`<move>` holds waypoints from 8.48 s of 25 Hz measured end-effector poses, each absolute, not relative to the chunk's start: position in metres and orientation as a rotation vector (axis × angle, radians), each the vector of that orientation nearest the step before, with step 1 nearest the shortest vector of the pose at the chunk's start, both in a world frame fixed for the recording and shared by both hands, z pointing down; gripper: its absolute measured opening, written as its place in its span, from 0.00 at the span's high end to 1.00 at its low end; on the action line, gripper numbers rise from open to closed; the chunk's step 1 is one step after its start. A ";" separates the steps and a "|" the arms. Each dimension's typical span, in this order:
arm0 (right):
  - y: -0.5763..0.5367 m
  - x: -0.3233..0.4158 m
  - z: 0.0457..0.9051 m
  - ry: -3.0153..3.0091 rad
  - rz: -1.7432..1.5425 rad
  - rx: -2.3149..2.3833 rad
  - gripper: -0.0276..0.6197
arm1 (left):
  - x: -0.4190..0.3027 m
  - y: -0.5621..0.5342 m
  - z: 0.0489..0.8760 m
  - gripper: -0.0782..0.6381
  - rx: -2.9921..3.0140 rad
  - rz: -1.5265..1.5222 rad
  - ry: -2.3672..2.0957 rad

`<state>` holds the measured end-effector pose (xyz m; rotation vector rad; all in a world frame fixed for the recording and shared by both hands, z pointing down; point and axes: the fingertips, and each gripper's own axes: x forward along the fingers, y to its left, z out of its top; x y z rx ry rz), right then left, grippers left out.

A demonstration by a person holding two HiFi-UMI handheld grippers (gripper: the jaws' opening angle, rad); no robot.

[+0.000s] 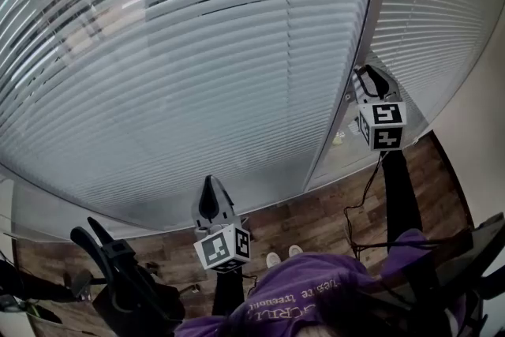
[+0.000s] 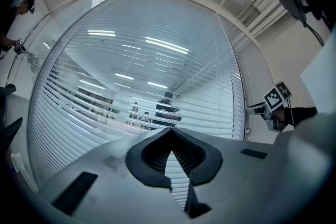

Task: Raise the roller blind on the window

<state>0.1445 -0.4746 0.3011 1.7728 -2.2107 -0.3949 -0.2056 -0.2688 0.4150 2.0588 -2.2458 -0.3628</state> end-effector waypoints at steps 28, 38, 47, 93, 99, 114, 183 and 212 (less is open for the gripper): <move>-0.472 0.143 0.295 -2.263 -0.334 1.768 0.77 | -0.204 -0.258 0.410 0.89 2.065 -0.365 -2.251; -0.469 0.132 0.304 -1.602 -1.056 1.482 0.77 | -0.205 -0.254 0.411 0.89 2.056 -0.363 -2.257; -0.466 0.133 0.299 -1.870 -0.854 1.648 0.77 | -0.201 -0.255 0.408 0.89 2.067 -0.365 -2.256; -0.470 0.140 0.300 -2.020 -0.651 1.726 0.77 | -0.206 -0.255 0.408 0.89 2.062 -0.373 -2.248; -0.471 0.140 0.301 -1.967 -0.707 1.695 0.77 | -0.205 -0.256 0.408 0.89 2.059 -0.374 -2.249; -0.467 0.136 0.299 -1.870 -0.827 1.625 0.77 | -0.204 -0.254 0.407 0.89 2.065 -0.366 -2.255; -0.470 0.136 0.306 -1.637 -1.071 1.406 0.77 | -0.207 -0.256 0.408 0.89 2.056 -0.376 -2.258; -0.471 0.135 0.309 -1.507 -1.173 1.325 0.77 | -0.207 -0.260 0.409 0.89 2.057 -0.377 -2.253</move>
